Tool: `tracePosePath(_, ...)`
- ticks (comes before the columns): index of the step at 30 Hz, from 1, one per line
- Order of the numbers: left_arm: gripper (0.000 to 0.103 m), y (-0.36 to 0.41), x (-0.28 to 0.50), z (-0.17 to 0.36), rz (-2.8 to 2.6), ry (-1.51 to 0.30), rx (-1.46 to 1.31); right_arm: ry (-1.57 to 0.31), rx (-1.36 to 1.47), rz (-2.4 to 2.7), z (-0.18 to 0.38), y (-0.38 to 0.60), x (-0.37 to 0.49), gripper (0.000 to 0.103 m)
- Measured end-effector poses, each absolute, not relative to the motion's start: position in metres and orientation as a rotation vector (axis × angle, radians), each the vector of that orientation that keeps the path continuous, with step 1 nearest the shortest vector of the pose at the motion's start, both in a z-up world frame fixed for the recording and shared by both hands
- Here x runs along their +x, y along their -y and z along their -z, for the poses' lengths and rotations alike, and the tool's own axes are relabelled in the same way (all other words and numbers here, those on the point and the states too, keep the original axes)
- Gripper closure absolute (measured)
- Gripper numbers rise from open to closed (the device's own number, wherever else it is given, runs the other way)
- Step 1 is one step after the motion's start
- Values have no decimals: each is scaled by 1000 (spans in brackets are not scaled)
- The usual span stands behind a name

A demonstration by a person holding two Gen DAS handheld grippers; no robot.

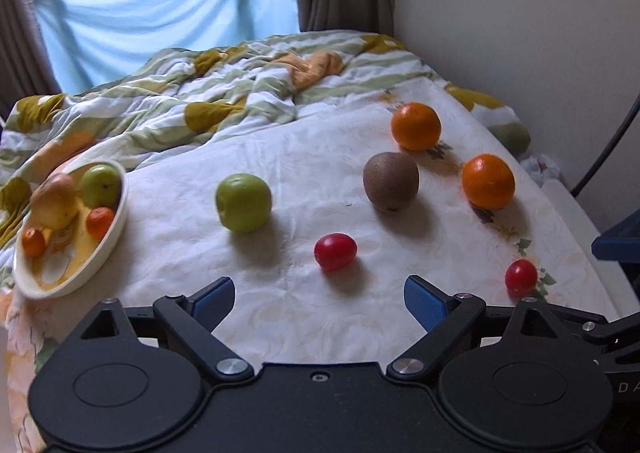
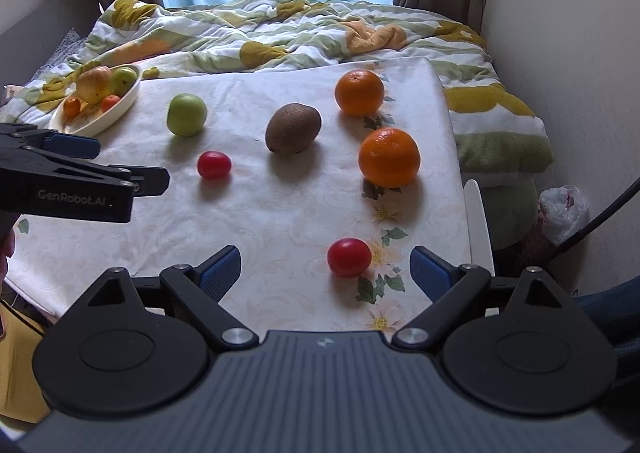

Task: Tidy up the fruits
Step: 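Move both grippers back toward the red cherry tomatoes and grasp one with the left gripper, then grasp another red cherry tomato with the right gripper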

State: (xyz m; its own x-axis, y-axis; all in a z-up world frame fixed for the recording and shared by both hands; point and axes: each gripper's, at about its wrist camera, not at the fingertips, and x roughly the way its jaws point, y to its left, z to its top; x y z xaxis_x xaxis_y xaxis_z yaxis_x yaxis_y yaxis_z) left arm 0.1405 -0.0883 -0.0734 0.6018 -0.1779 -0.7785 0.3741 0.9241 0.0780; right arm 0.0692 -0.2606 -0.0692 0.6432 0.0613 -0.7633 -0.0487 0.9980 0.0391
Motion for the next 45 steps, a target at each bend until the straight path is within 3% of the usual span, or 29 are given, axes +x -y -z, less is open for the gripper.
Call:
tracePosePath(8,13,100,175,102,377,-911,284,-906,33,-23,93,264,89,1)
tracePosePath(11,22,104,185,110,395,-930,294,-930,52,-8,100,265,94,3)
tracePosePath(16,49,111,194,123,426,-954,317,-951,73,9,108,268,99,10)
tracePosePath(21,64,113,197,125,441,-939,328,-970,90,14,114,268,103,17)
tracePosePath(33,65,109,186,125,457,-943,320,-985,109,33,121,269,108,28)
tracePosePath(39,65,107,171,125,458,-946,312,-981,99,30,123,269,111,40)
tracePosePath(40,65,106,168,125,456,-947,308,-982,97,27,123,269,112,50)
tracePosePath(41,65,106,167,124,454,-948,305,-984,94,26,124,269,112,55)
tracePosePath(45,65,103,157,121,447,-945,284,-973,102,20,119,271,111,55)
